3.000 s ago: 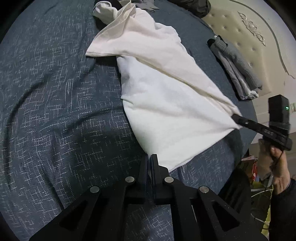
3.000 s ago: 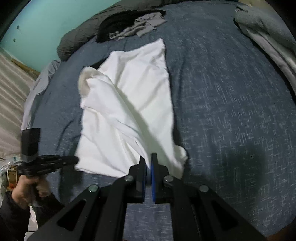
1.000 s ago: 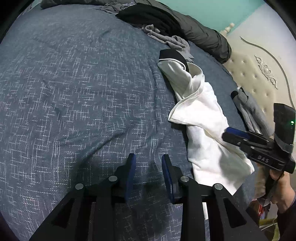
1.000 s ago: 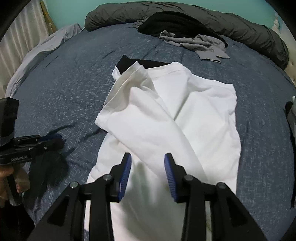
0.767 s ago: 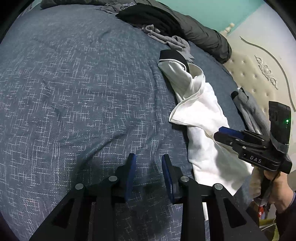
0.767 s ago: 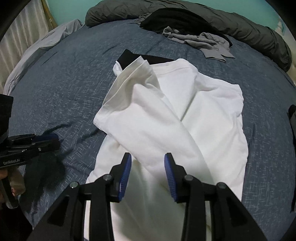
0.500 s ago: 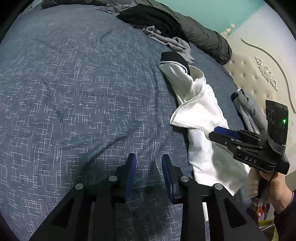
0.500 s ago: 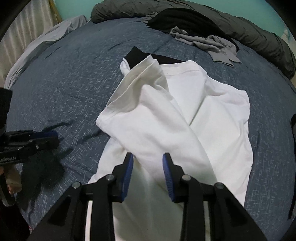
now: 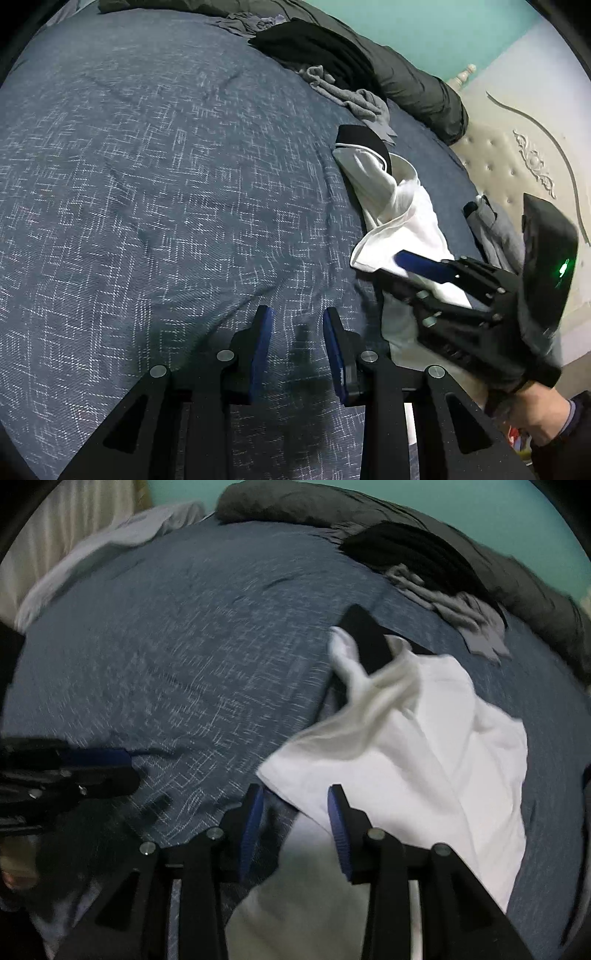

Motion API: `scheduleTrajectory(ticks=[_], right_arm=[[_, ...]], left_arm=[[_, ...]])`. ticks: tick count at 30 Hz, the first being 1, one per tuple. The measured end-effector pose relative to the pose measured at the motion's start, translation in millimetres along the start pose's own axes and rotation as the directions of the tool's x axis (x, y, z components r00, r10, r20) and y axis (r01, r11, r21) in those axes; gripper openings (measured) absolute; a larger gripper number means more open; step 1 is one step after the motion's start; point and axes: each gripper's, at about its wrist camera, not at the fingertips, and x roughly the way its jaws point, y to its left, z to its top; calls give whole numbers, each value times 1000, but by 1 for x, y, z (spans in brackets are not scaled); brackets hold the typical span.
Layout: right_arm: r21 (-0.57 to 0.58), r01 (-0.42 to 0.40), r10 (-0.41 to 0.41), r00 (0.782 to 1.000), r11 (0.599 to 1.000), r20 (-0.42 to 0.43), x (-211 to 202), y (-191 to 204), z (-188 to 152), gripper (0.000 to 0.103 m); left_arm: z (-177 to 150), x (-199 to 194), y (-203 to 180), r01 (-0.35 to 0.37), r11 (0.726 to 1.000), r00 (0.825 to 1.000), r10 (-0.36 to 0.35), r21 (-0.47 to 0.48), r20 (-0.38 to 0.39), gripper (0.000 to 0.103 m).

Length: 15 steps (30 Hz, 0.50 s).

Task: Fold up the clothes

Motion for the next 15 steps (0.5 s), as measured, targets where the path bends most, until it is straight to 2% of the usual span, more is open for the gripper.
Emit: scheduleTrajectory(ticks=[4, 6, 8, 11, 15], right_arm=[[-42, 77, -79, 996, 996, -32, 15, 7, 0, 36], [-46, 104, -106, 994, 993, -41, 19, 8, -2, 30], [-44, 122, -124, 991, 992, -43, 21, 6, -3, 18], [-19, 117, -117, 993, 993, -33, 16, 1, -3, 12], [-2, 109, -109, 994, 994, -16, 8, -2, -1, 10]], left_arm=[[0, -1, 2, 3, 1000, 1000, -3, -4, 2, 31], [0, -2, 2, 4, 1000, 1000, -4, -3, 2, 31], [1, -2, 3, 5, 1000, 1000, -5, -1, 1, 31], [2, -1, 3, 5, 1000, 1000, -5, 0, 0, 31], [1, -2, 3, 5, 1000, 1000, -5, 2, 1, 31]])
